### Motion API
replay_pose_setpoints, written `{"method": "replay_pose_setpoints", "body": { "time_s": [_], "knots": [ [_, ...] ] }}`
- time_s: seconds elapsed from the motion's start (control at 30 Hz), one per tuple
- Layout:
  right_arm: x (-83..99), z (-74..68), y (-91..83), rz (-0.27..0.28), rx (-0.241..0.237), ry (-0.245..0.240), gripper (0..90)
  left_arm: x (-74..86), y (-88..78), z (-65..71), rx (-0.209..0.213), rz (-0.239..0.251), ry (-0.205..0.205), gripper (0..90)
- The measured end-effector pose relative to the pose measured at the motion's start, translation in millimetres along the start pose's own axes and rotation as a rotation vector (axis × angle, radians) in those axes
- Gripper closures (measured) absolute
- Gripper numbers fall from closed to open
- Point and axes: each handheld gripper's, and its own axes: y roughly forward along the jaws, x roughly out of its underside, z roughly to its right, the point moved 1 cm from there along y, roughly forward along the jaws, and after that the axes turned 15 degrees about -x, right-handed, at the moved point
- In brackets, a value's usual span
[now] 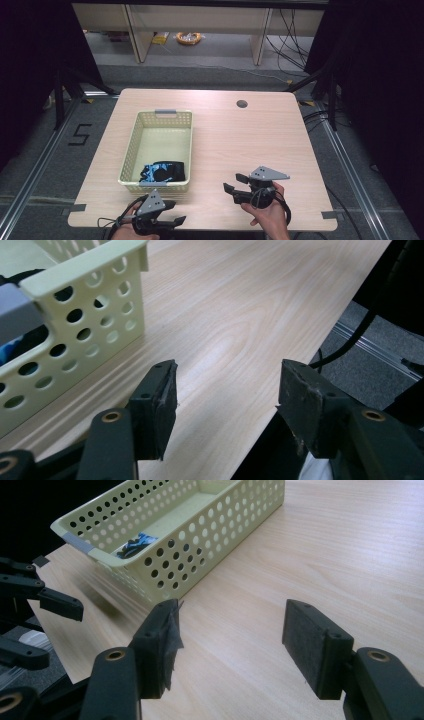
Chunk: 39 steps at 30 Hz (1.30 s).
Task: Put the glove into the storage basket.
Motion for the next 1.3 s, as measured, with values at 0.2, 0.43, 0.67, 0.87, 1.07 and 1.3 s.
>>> {"method": "replay_pose_setpoints", "body": {
  "time_s": [0.2, 0.43, 0.67, 0.87, 1.07, 1.3],
  "knots": [
    [3.4, -2.2, -3.3, -0.007, 0.001, -0.014, 40.7, 2.8, 1.2, -5.5, -0.019, 0.012, -0.017, 39.8],
    [8.2, -5.1, -7.7, -0.005, -0.022, -0.011, 40.3, 4.5, 0.8, -9.3, -0.018, 0.006, -0.025, 36.4],
    [14.3, -8.7, -7.8, 0.002, -0.041, -0.005, 39.9, 7.1, 0.5, -13.3, -0.017, -0.001, -0.035, 32.9],
    [17.2, -8.9, -9.3, -0.011, -0.054, -0.024, 39.5, 10.0, -0.4, -16.5, -0.024, -0.022, -0.022, 31.0],
    [21.8, -10.5, -10.8, -0.02, -0.048, -0.046, 37.6, 12.6, -0.4, -18.8, -0.02, 0.009, -0.04, 28.1],
    [28.4, -11.8, -11.6, -0.01, -0.054, -0.061, 35.0, 16.2, -2.2, -22.7, -0.021, 0.011, -0.049, 25.4]
  ]
}}
